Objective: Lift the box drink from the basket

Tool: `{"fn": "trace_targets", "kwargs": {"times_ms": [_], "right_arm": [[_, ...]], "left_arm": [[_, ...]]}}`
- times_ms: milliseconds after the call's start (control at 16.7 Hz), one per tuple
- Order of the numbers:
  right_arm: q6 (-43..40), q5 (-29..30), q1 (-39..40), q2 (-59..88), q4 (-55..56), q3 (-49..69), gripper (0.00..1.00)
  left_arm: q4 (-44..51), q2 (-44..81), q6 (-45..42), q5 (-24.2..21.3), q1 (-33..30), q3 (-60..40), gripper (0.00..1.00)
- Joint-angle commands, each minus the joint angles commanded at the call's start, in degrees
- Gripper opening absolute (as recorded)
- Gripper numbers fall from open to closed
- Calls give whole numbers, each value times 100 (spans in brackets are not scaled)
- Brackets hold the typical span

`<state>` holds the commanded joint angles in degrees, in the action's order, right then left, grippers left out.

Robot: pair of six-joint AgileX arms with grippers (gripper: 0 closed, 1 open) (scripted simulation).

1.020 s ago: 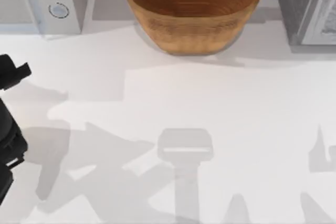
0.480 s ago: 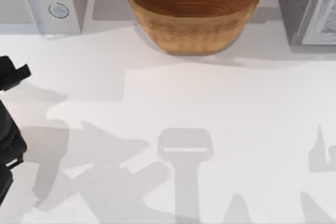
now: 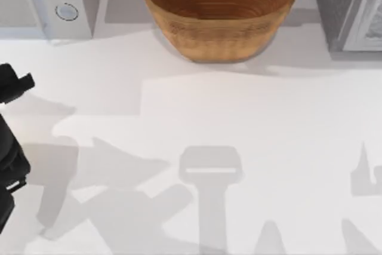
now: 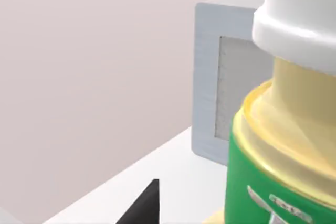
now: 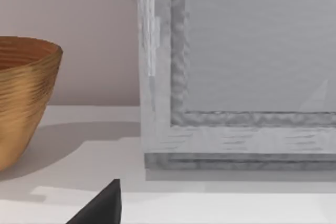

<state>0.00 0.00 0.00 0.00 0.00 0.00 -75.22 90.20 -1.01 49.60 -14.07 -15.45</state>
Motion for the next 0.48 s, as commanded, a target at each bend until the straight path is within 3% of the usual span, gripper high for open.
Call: {"fn": "trace_targets", "kwargs": {"times_ms": [120,480], "right_arm": [[0,0,0,0,0,0,100],[0,0,0,0,0,0,100]], "left_arm": [[0,0,0,0,0,0,98],[0,0,0,0,0,0,100]]}}
